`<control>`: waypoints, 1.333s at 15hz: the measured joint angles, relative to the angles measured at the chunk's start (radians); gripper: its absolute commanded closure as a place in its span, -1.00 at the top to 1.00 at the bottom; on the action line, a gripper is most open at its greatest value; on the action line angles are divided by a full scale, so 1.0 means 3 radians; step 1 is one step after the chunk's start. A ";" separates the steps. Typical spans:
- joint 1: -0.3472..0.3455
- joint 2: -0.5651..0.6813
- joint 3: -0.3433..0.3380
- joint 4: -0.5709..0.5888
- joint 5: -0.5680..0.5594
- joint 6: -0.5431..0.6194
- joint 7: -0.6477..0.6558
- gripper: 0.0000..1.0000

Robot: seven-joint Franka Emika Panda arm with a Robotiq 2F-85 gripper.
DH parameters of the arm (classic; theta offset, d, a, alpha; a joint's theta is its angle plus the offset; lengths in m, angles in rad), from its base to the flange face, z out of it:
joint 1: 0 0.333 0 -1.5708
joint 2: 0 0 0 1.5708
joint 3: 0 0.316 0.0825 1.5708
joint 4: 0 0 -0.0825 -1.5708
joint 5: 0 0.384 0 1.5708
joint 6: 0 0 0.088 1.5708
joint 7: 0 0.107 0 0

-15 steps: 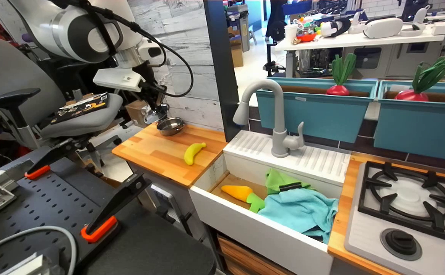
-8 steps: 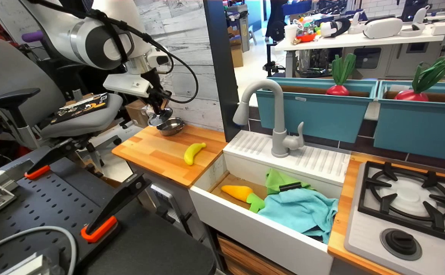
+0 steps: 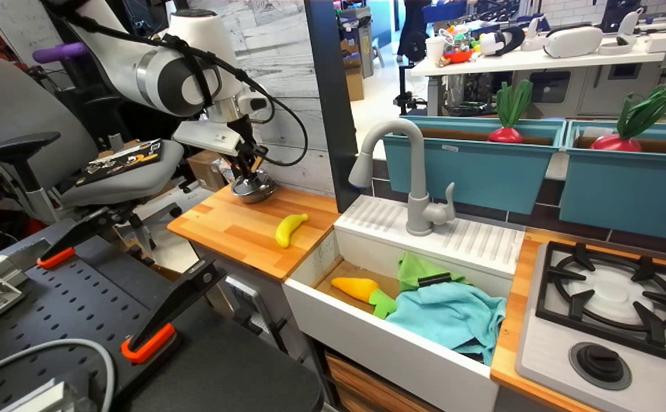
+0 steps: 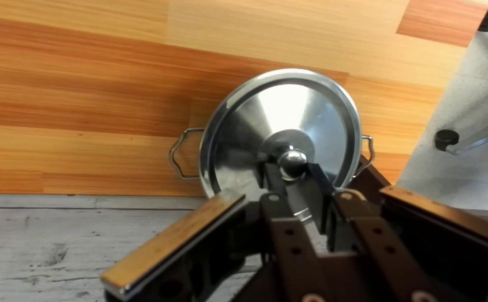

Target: Put the silver lid on the silver pot, move the banana to the left, push the faucet to the left

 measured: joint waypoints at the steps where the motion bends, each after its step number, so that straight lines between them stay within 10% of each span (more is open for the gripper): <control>1: 0.0000 0.0042 0.0000 0.0067 0.0000 -0.0025 0.0000 -0.90; 7: 0.0008 0.0207 0.0011 0.0267 0.0000 -0.0119 0.0000 -0.90; 8: 0.0014 0.0226 0.0011 0.0285 0.0000 -0.0121 0.0000 -0.11; 17: 0.0047 0.0242 0.0011 0.0303 0.0000 -0.0141 0.0004 1.00; 20: 0.0072 0.0241 0.0011 0.0295 -0.0003 -0.0109 0.0000 1.00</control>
